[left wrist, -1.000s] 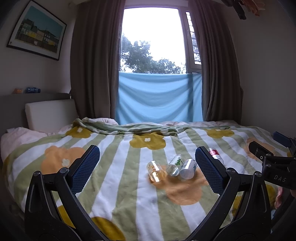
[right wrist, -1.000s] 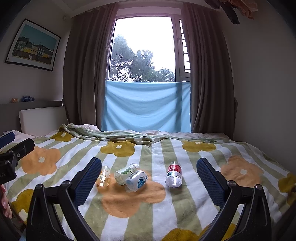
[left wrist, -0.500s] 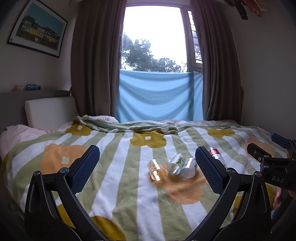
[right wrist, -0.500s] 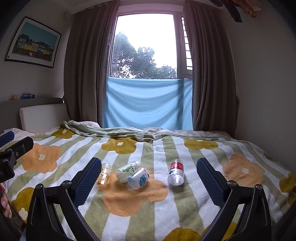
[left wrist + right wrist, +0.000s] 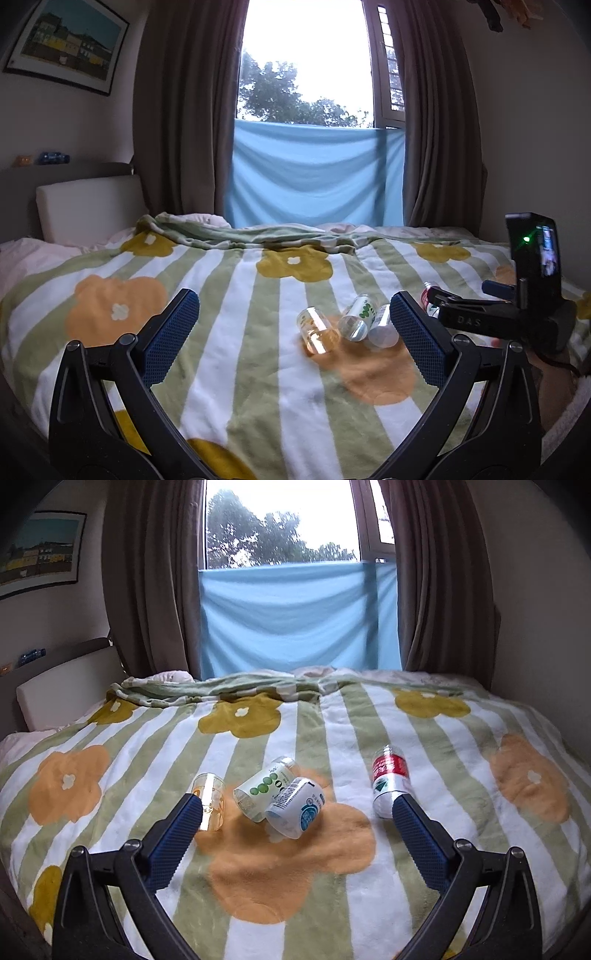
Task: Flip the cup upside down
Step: 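Reach the right gripper down and grasp the white-and-blue bottle, then lift the white-and-blue bottle with the right gripper and set it down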
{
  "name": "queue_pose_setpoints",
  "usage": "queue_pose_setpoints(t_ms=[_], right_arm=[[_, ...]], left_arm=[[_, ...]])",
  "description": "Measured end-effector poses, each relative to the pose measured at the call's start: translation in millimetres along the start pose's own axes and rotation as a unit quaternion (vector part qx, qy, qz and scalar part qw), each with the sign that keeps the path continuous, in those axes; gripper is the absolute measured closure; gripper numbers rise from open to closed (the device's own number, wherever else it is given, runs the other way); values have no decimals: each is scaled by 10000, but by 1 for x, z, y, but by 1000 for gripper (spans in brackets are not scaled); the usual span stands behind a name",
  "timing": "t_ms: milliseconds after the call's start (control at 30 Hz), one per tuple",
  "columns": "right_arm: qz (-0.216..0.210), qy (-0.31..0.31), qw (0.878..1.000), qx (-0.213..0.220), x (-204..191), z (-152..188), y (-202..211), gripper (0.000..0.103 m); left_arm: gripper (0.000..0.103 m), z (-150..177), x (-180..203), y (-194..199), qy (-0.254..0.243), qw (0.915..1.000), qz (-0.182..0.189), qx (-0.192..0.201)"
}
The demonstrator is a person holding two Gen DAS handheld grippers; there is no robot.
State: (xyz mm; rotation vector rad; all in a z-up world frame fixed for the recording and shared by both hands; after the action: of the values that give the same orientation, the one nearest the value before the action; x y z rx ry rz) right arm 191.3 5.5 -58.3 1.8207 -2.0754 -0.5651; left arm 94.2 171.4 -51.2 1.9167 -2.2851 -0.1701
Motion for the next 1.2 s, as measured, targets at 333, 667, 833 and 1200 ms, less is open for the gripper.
queue_pose_setpoints(t_ms=[333,667,833,1200], right_arm=[[-455,-1392,9663,-2118,0,5,-157,0],[92,-2024,9381,-2808,15,30,-206,28],[-205,-2466,9248,-2891,17,41,-217,42],[-550,-2152,9395,-2607,14,20,-179,45]], left_arm=[[0,10,-35,-22,196,9996,-3,-211],[0,20,-54,-39,433,9981,141,-424],[0,22,-57,-43,447,9978,174,-453],[0,23,-51,-42,440,9973,250,-524]])
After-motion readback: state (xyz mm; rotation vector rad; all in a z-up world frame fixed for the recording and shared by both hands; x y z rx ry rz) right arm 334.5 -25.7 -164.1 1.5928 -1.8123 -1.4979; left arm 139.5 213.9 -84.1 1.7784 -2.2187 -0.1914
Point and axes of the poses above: each gripper's, at about its wrist camera, not at the fingertips, and y roughly against the way its jaws point, x to its right, z to its underside, the point moved 4 cm from there along -y, roughly the way its jaws point, and after that the axes turned 8 degrees about z, right-handed, at the moved point
